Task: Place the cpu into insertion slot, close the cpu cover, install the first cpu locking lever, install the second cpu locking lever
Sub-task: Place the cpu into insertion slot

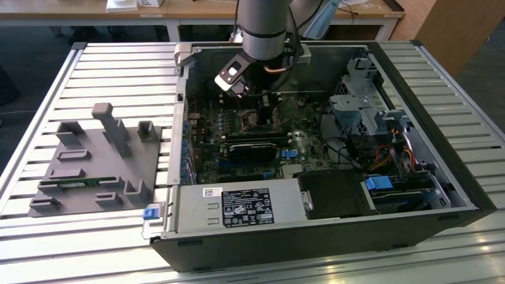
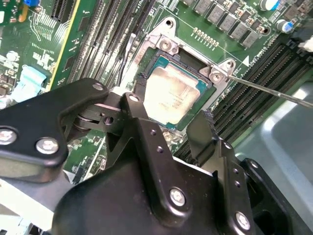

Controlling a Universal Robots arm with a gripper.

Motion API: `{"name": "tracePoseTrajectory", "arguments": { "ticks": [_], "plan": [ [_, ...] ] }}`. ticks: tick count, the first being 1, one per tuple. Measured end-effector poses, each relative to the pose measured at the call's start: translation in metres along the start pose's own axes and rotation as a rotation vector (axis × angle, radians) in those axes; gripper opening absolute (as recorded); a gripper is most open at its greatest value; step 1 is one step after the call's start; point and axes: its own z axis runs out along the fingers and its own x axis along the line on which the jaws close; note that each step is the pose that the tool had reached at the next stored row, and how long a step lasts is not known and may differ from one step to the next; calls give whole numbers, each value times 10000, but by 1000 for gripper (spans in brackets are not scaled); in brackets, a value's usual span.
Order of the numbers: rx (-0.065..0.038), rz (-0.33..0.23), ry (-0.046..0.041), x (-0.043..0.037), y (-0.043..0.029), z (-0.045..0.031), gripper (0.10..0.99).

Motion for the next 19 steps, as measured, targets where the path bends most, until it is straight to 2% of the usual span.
{"name": "tracePoseTrajectory", "arguments": {
  "ticks": [1, 2, 3, 4, 7, 8, 9, 10, 12, 19],
  "plan": [
    [10, 1, 1, 0, 2, -4, 533],
    [19, 1, 2, -1, 4, -5, 533],
    [26, 1, 2, -5, 5, -6, 475],
    [34, 1, 1, -9, 7, -7, 475],
    [52, 1, 1, -16, 11, -10, 298],
    [58, 1, 1, -16, 12, -11, 298],
    [62, 1, 0, -17, 14, -12, 239],
    [67, 1, 0, -17, 15, -14, 239],
    [71, 2, -1, -17, 16, -17, 122],
    [79, 1, 0, -17, 18, -32, 106]
  ]
}}
